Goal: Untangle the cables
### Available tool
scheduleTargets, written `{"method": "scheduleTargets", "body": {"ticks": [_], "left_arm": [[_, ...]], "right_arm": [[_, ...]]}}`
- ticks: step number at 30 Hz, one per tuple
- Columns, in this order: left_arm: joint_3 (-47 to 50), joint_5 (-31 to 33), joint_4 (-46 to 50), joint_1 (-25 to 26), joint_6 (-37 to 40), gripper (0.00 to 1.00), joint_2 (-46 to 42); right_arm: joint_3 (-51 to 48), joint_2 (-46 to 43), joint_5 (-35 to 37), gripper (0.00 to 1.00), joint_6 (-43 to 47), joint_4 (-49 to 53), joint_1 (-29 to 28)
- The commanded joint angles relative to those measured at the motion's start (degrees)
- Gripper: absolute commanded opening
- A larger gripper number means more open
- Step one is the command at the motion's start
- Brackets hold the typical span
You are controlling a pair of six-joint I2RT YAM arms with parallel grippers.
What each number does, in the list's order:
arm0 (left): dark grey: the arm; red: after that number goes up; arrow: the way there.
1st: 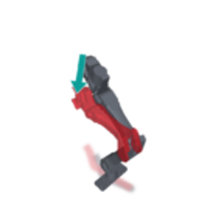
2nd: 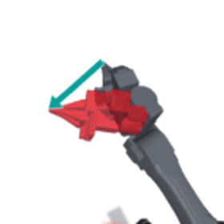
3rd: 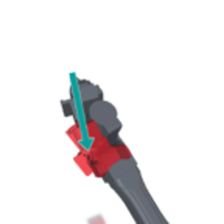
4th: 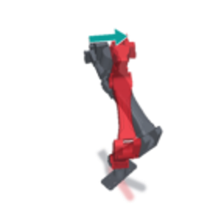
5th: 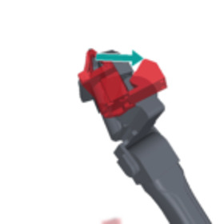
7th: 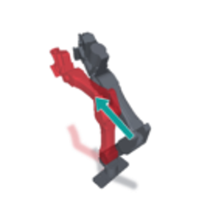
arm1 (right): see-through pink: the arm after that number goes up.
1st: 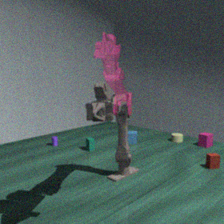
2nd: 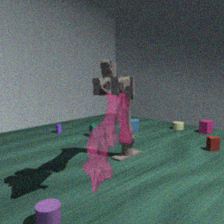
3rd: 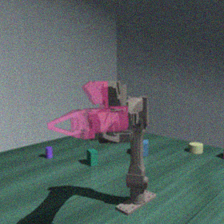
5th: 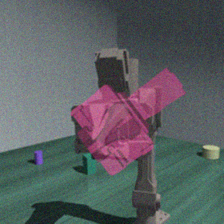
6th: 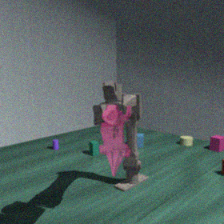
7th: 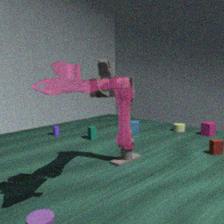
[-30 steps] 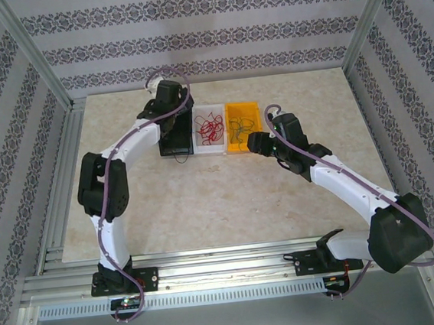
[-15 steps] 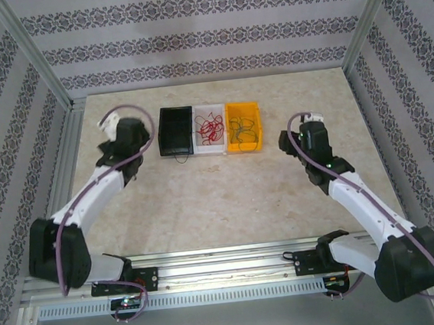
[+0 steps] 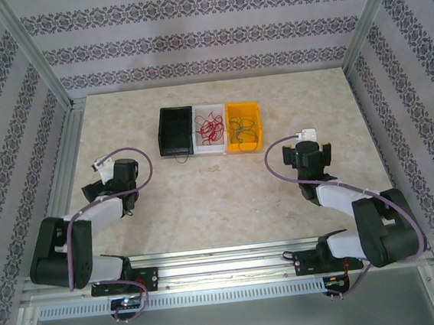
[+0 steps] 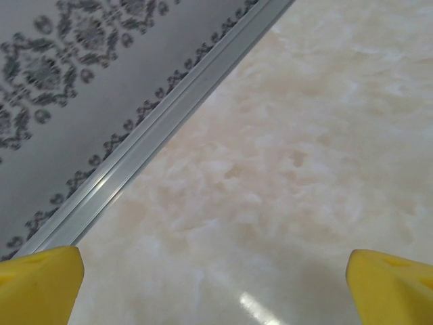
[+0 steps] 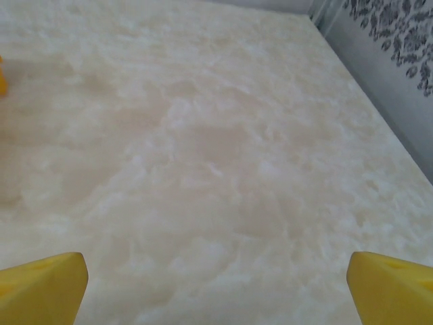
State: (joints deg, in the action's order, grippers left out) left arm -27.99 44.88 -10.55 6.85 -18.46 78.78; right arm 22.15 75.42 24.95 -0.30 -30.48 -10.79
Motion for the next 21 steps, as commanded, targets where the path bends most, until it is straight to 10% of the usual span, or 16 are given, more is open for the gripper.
{"method": "scheduleTargets", "body": {"ticks": [1, 8, 21], "left_arm": [[-0.73, -2.5, -18.5, -0.71, 10.19, 0.99, 3.72], [-4.53, -13.26, -19.82, -2.32, 13.9, 0.99, 8.55], [4.92, -29.82, -38.45, -4.61, 15.56, 1.0, 8.26]], "right_arm": [[-1.37, 4.14, -5.92, 0.98, 1.73, -17.1, 2.68], [-1.2, 11.65, -20.19, 0.98, -2.3, -23.6, 9.82], [-0.31, 11.19, -21.52, 0.98, -1.8, -21.21, 9.94]]}}
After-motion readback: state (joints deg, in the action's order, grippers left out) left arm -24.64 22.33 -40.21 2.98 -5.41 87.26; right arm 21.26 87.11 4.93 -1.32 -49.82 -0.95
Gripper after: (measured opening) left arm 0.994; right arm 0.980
